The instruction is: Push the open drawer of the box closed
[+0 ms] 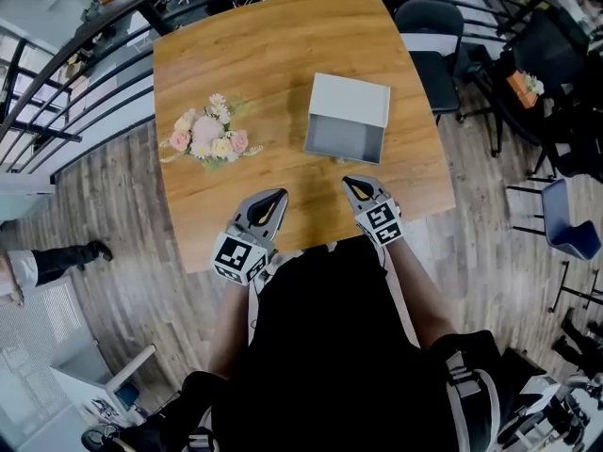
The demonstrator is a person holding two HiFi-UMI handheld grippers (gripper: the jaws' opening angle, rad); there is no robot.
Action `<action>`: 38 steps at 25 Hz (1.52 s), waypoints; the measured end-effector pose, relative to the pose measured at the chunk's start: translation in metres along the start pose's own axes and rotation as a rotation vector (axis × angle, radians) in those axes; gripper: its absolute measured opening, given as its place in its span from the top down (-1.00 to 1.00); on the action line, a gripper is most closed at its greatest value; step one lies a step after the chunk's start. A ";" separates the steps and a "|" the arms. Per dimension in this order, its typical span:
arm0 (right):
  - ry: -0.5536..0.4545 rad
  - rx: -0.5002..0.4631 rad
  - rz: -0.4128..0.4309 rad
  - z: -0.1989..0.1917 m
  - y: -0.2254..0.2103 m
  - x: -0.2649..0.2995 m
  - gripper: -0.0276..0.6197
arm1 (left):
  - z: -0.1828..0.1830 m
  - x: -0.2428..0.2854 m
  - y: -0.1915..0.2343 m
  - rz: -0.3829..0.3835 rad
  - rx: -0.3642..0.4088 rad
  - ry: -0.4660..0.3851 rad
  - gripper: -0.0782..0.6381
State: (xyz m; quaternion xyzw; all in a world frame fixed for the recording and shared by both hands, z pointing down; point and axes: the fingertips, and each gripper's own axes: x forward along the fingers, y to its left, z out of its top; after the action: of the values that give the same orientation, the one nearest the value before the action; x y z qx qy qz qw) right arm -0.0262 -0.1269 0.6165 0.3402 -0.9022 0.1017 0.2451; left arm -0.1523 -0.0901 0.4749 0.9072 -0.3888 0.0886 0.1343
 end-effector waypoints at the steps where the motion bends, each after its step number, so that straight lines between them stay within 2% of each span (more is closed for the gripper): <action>1: 0.011 0.008 0.005 -0.003 -0.005 0.005 0.86 | 0.000 0.004 0.003 0.006 0.000 0.001 0.72; 9: 0.102 0.061 0.034 -0.045 -0.043 0.037 0.86 | 0.009 0.037 0.012 0.024 -0.006 -0.001 0.72; 15: 0.156 0.113 0.068 -0.076 -0.055 0.064 0.86 | 0.007 0.067 0.004 -0.008 0.000 0.023 0.72; 20: 0.168 0.247 0.044 -0.100 -0.072 0.084 0.78 | -0.007 0.074 0.000 -0.028 -0.011 0.063 0.72; 26: 0.193 0.360 0.036 -0.121 -0.080 0.104 0.68 | -0.015 0.071 0.003 -0.023 -0.028 0.089 0.72; 29: 0.188 0.427 0.030 -0.124 -0.082 0.111 0.64 | -0.018 0.071 0.005 -0.027 -0.020 0.102 0.72; 35: 0.180 0.450 0.025 -0.118 -0.078 0.117 0.64 | -0.017 0.070 0.003 -0.039 -0.013 0.121 0.72; 38: 0.183 0.476 0.021 -0.115 -0.079 0.117 0.64 | -0.014 0.071 0.002 -0.043 -0.031 0.095 0.72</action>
State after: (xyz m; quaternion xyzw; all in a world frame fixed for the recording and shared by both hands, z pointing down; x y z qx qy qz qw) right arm -0.0069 -0.2116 0.7765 0.3681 -0.8304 0.3442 0.2376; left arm -0.1056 -0.1356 0.5073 0.9080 -0.3636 0.1226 0.1683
